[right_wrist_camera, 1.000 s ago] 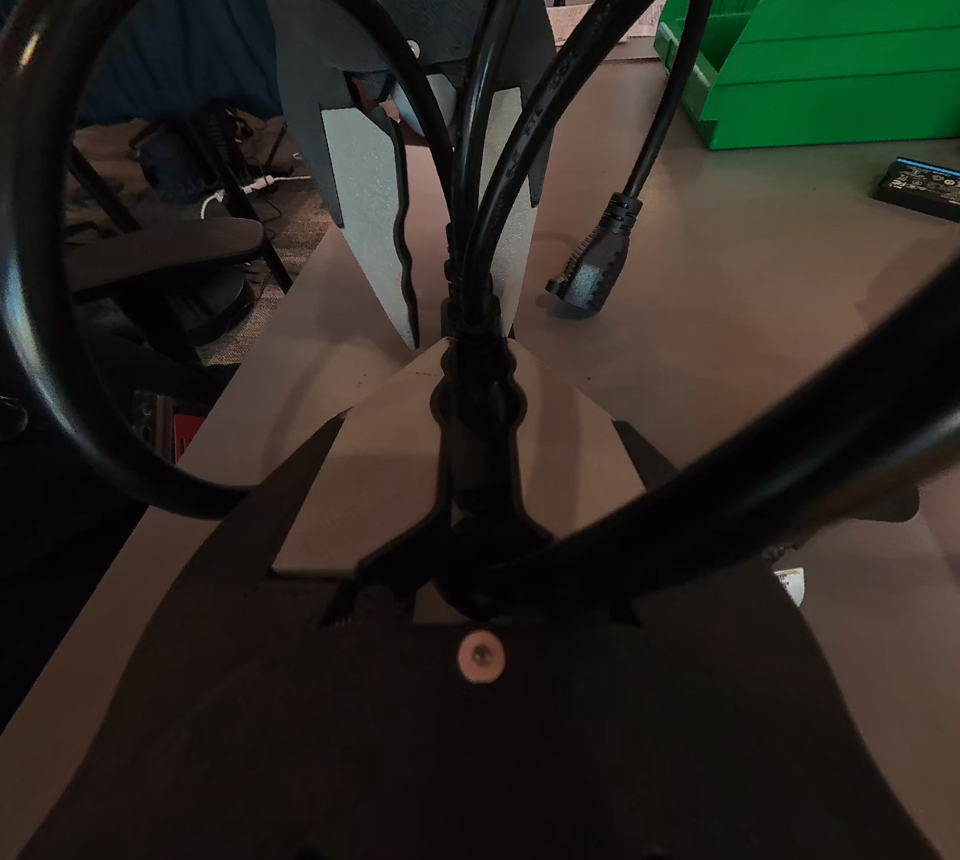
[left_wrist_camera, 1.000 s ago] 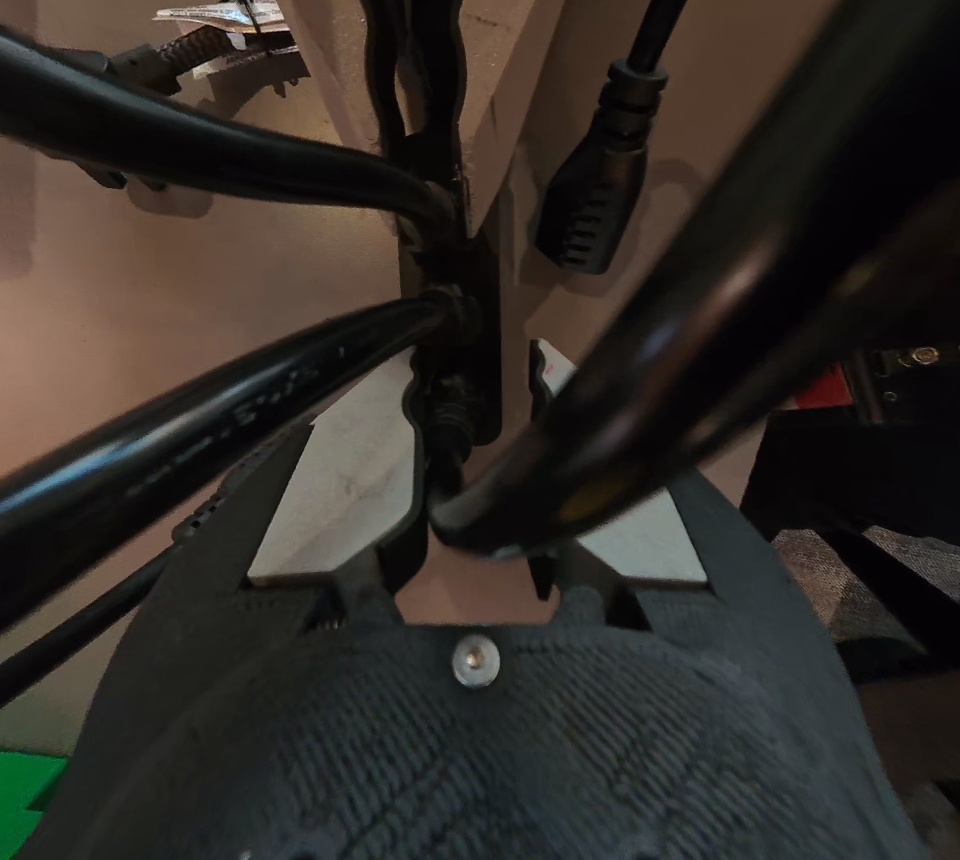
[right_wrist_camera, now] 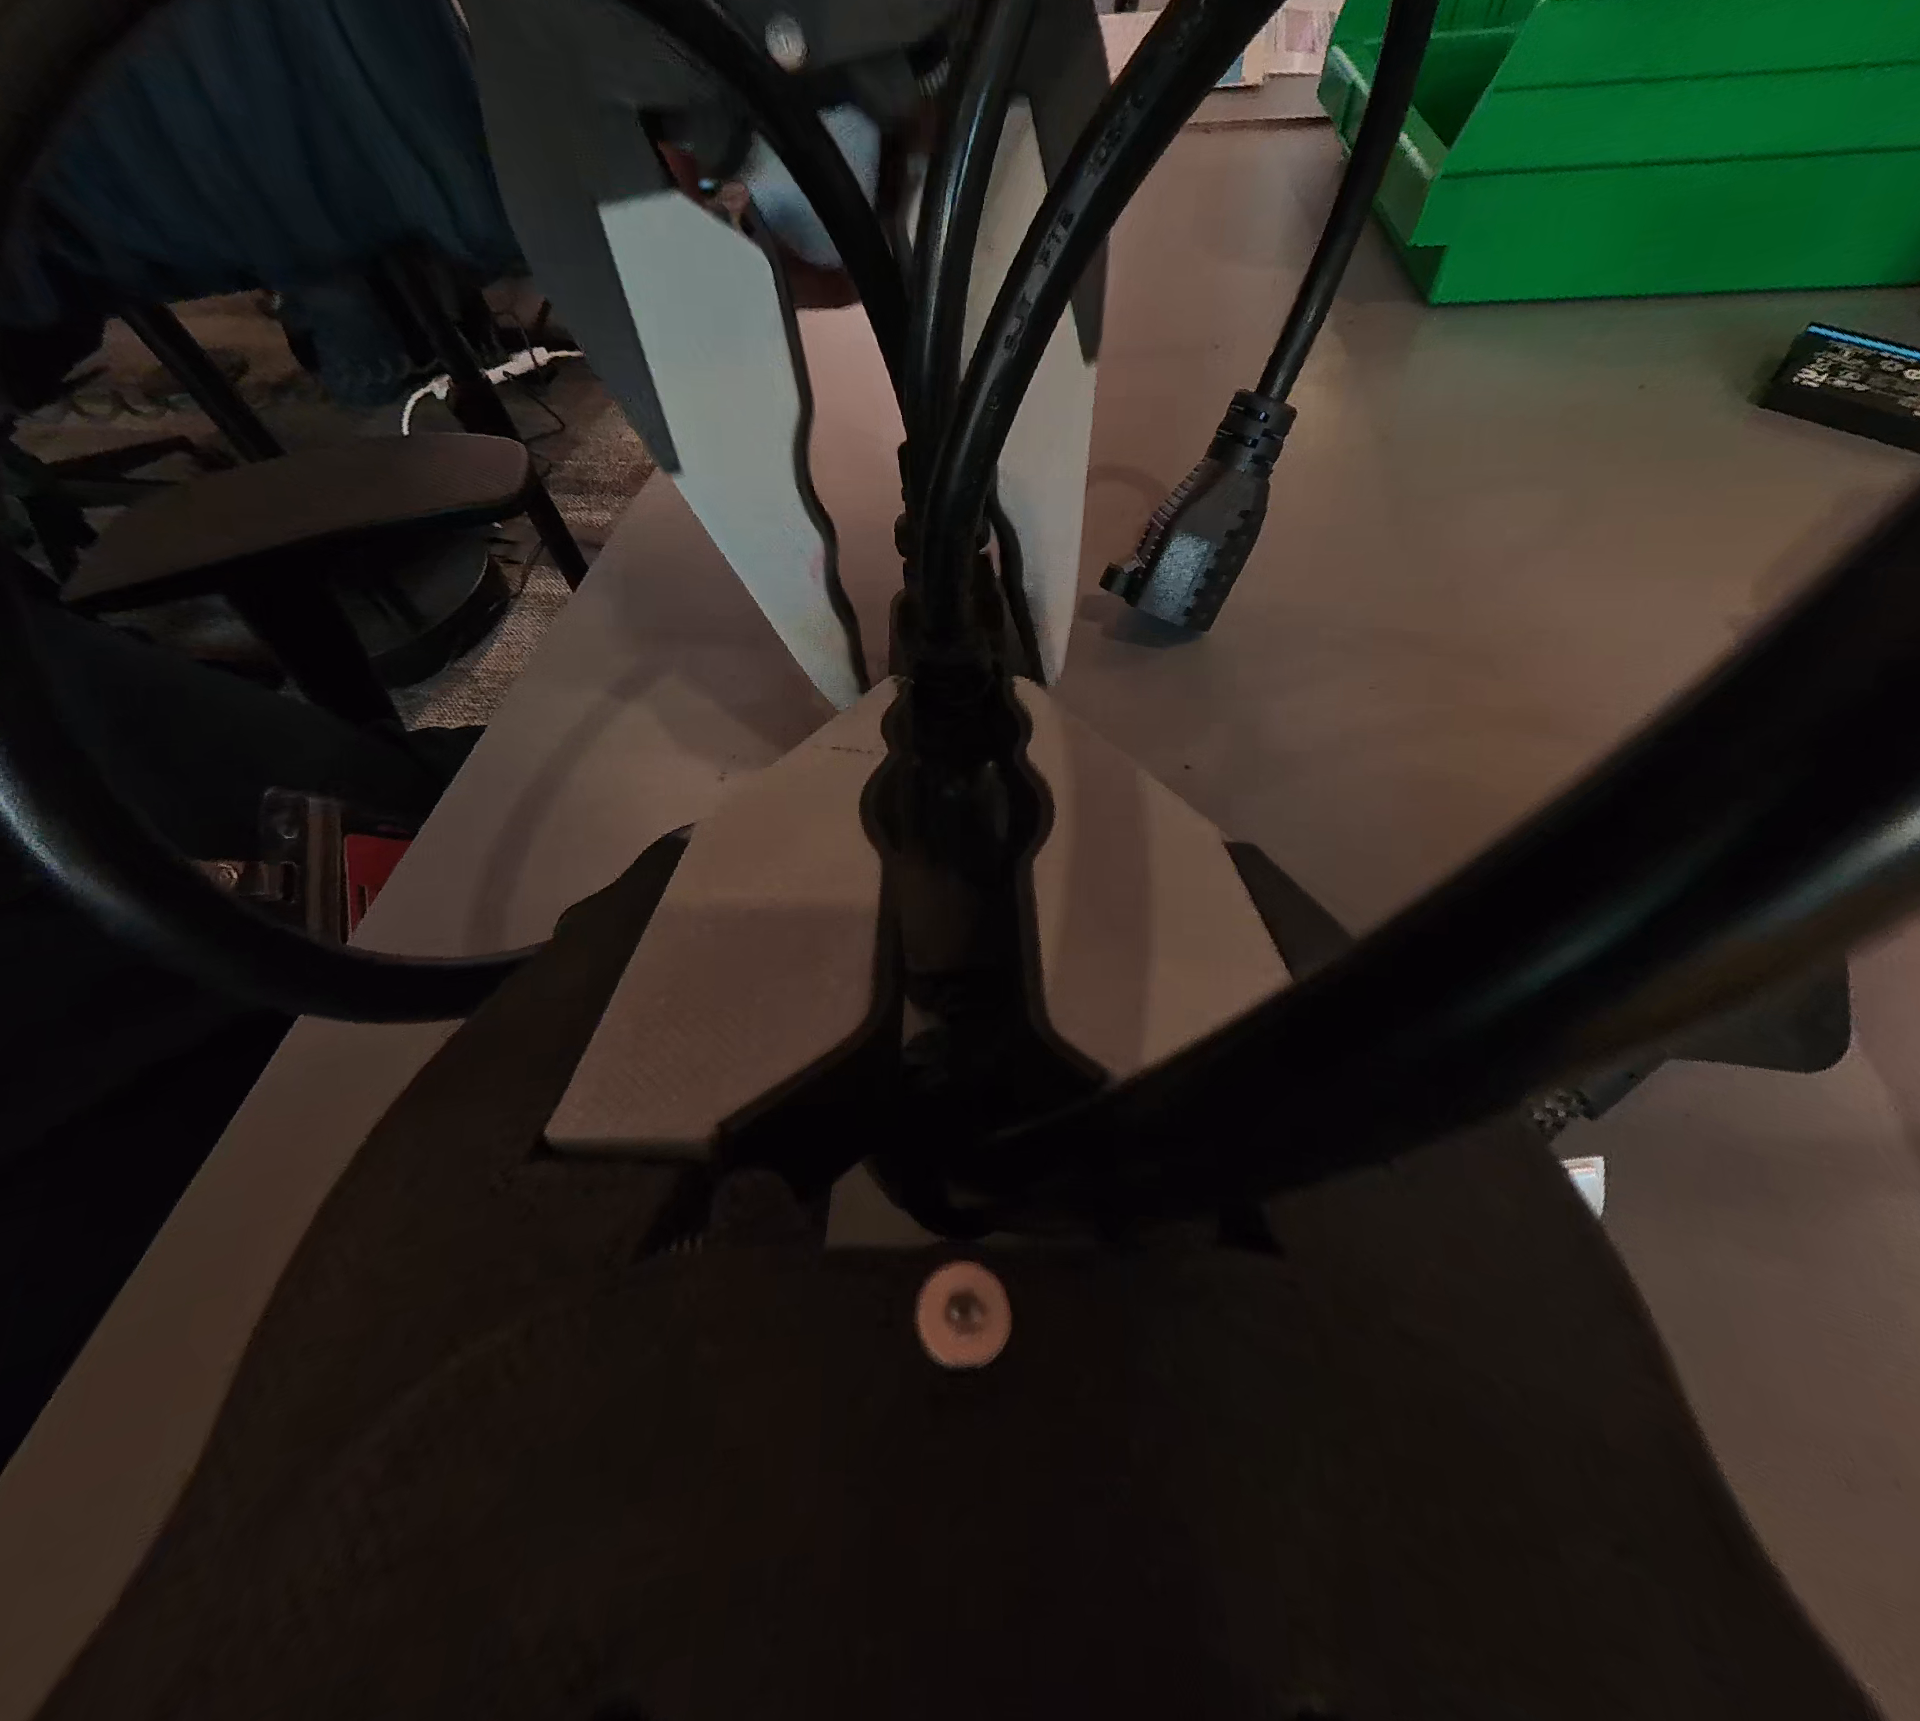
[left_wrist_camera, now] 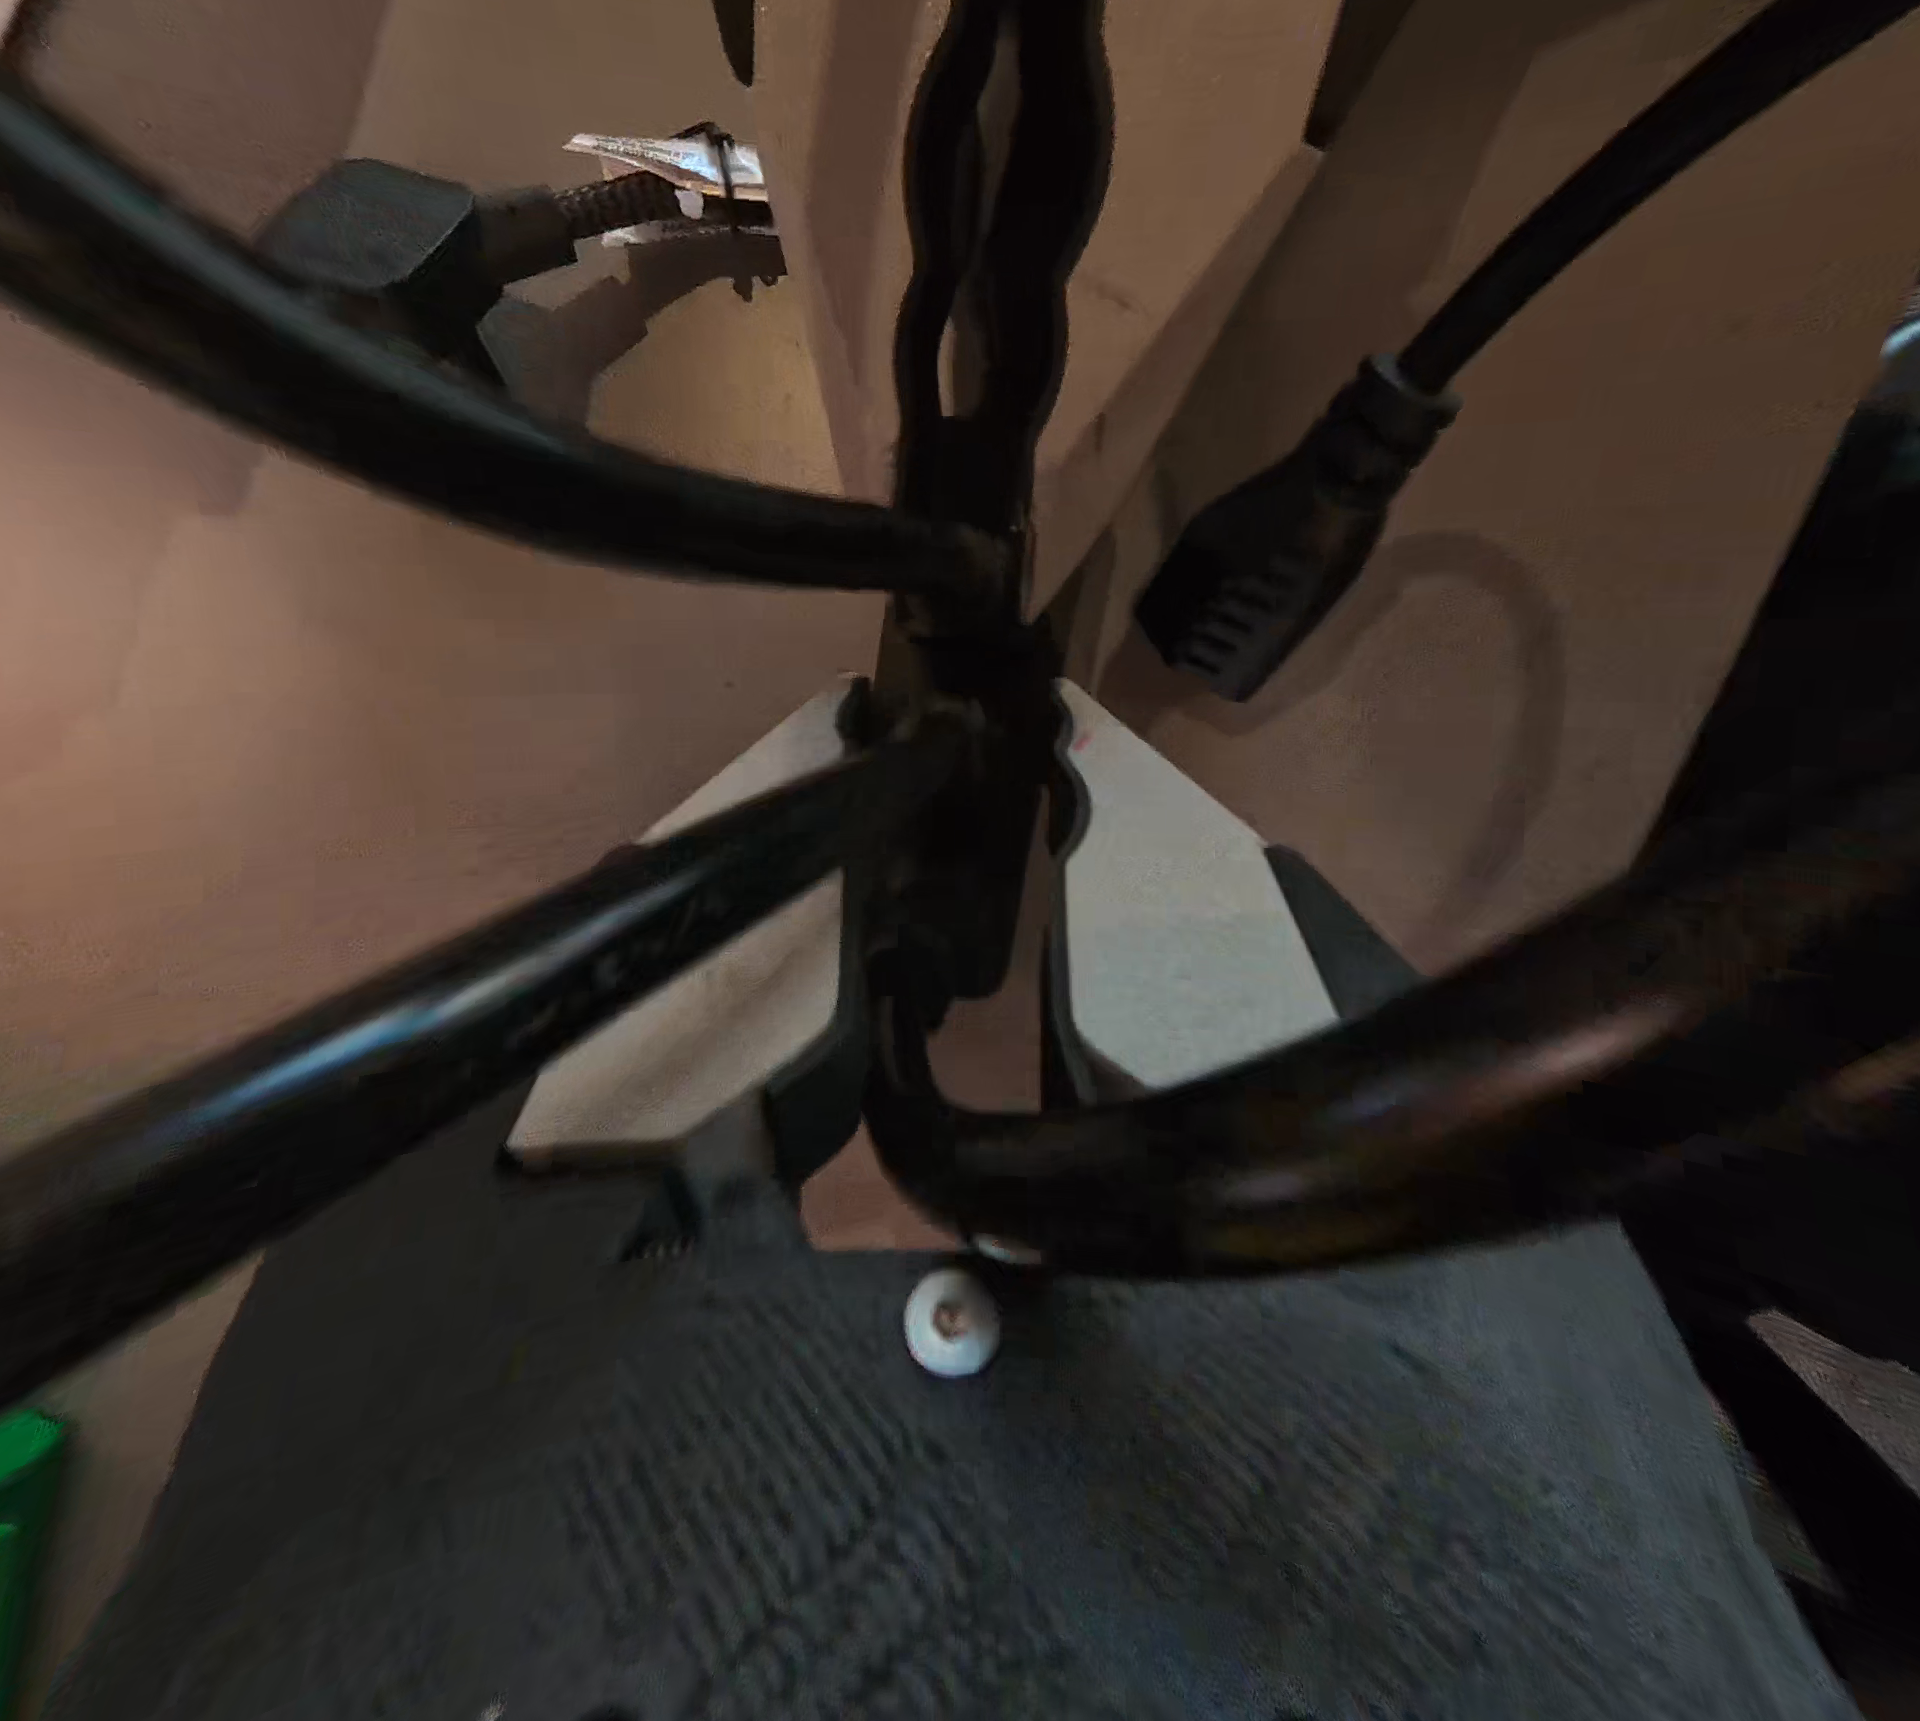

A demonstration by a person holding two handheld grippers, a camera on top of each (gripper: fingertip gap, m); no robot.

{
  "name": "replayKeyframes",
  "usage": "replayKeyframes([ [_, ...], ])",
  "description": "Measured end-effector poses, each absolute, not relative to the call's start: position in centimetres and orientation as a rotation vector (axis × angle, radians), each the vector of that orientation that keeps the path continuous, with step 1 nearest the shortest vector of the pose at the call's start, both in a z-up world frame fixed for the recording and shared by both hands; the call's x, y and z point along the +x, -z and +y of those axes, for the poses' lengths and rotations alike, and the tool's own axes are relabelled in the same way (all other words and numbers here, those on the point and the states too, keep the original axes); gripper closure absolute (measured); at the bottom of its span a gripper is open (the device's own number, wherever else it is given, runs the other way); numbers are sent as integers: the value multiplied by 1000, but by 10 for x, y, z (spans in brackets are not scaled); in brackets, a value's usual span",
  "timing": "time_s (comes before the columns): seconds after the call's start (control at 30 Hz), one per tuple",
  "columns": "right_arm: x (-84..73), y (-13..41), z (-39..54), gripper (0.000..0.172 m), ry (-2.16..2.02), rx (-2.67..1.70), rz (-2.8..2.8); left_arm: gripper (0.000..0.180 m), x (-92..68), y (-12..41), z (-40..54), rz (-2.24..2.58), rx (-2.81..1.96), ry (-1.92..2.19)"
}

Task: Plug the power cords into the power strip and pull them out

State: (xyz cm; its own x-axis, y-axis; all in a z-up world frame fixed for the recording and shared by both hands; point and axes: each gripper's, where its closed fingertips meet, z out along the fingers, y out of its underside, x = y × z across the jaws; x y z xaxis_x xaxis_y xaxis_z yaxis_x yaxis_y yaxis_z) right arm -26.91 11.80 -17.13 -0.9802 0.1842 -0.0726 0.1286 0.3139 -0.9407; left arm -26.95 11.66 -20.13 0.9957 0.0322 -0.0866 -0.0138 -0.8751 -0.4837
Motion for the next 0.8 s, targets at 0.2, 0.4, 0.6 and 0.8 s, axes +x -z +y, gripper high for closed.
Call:
replayKeyframes([
  [0.2, -270, 171, 118, 159, -1725, -229, -2449, 155, -272, 204, 118, 26, -2647, -140],
  [0.4, -273, 169, 114, 159, -1535, -177, -2310, 156, -274, 207, 115, 21, -2703, -112],
  [0.6, -287, 167, 116, 157, -1258, -155, -2167, 159, -282, 209, 115, 4, -2763, -143],
  [0.8, -301, 161, 112, 161, -1274, -239, -2139, 160, -287, 210, 120, -57, -2772, -177],
])
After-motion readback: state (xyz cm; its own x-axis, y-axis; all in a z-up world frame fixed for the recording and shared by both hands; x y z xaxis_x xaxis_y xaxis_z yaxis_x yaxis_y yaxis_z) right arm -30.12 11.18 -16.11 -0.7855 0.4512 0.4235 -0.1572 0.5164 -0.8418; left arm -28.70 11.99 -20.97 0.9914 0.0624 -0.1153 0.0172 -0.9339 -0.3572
